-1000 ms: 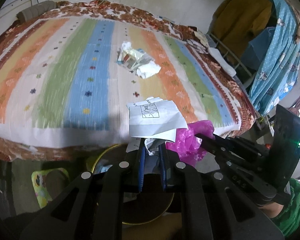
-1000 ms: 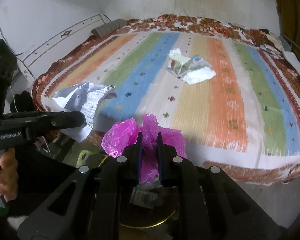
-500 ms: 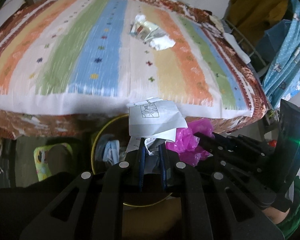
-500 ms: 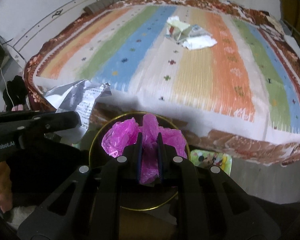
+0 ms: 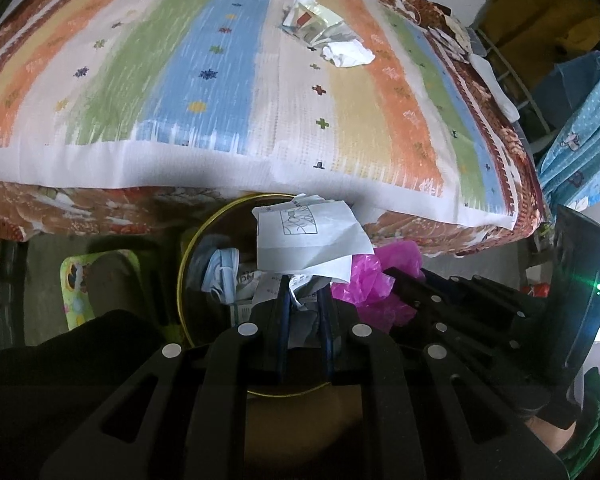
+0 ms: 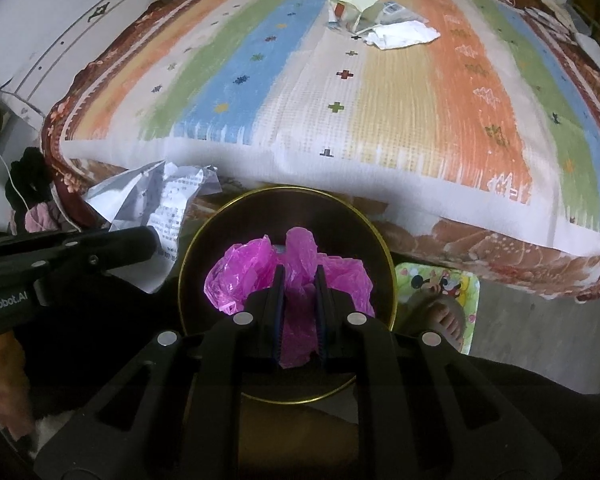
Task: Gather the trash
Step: 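Open both tools to drop the paper and pink bag into the bin, then move both open tools back to the pile of wrappers on the bed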
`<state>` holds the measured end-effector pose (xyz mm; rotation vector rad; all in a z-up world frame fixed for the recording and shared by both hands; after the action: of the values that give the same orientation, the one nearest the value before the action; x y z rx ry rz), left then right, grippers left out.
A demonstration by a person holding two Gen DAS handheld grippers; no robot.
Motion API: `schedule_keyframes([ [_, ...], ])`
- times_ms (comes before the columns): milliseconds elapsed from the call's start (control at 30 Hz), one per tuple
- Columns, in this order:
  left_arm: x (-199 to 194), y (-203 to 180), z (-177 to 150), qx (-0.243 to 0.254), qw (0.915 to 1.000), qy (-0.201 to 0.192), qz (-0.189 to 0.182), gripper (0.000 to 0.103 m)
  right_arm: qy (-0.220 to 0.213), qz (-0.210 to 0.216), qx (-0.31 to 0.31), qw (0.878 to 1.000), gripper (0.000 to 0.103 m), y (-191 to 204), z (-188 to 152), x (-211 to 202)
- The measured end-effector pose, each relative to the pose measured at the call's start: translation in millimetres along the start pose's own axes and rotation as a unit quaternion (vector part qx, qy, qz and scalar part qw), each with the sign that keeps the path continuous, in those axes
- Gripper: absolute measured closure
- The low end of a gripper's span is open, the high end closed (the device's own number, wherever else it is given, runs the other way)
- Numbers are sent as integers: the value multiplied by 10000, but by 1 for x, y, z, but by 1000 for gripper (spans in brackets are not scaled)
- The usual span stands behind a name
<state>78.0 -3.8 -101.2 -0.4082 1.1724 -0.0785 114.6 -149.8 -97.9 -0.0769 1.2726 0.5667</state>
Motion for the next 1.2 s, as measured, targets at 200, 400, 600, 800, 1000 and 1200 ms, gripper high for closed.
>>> schedule_keyframes([
  [200, 3, -1, 1, 27, 10000, 38, -23, 81, 118, 49, 106, 9999, 72, -2, 1, 4],
  [400, -4, 5, 4, -136, 9998, -111, -43, 58, 35, 136, 205, 9997, 58, -5, 3, 1],
  [600, -7, 6, 7, -141, 9997, -208, -2, 53, -56, 170, 205, 9996, 53, -5, 5, -3],
  [800, -18, 13, 16, -202, 9986, -474, 119, 43, -273, 322, 317, 9986, 45, -9, 12, -13],
  [1000, -28, 17, 34, -182, 9970, -701, 263, 35, -549, 334, 266, 9976, 37, -11, 27, -25],
  [1200, -40, 20, 55, -138, 9949, -915, 393, 28, -793, 397, 174, 9959, 31, -13, 47, -38],
])
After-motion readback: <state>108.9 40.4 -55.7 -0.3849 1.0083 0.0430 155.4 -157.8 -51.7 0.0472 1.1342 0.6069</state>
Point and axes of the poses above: each gripper's, at about its wrist camera, not at the fingertips, and x roughly the way its jaws point, y to its left, z to its top, the point moved 2 cm from there along x, roughly the way its jaws point, and after that the axes turned 8 degrees about x, right-handed, at the moved point
